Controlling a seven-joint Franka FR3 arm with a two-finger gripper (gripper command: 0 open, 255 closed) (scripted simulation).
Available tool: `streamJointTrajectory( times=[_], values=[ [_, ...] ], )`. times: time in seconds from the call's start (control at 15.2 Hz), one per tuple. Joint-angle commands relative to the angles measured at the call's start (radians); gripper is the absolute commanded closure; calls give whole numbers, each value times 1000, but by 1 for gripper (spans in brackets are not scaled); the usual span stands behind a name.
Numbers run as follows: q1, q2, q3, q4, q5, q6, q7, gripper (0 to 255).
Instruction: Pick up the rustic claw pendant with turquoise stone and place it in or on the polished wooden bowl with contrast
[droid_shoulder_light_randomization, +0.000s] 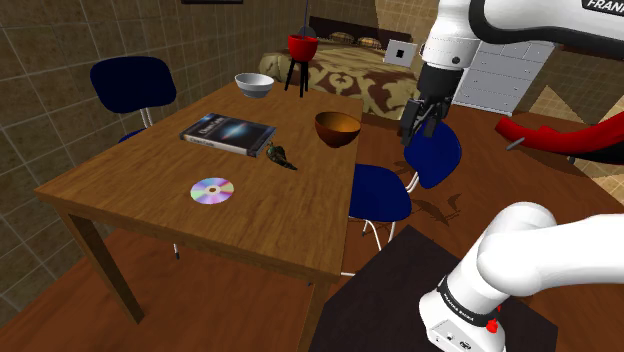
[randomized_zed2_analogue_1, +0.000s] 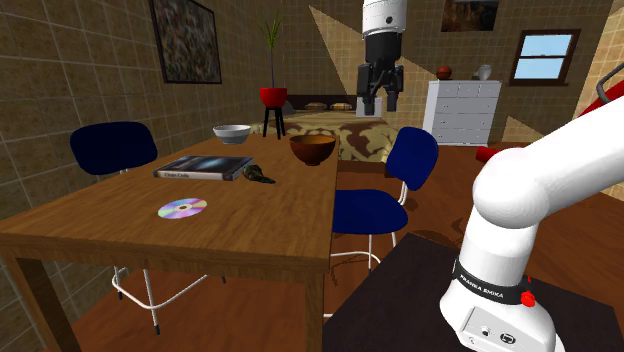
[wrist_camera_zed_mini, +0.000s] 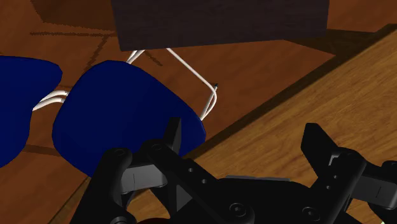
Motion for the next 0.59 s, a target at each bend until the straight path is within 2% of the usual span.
streamJointTrajectory(
  times=[0.0, 0.53],
  values=[
    [0, 0, 0, 0, 0, 0, 0, 0],
    [10, 272, 50, 60, 16, 209, 33, 0]
  ],
)
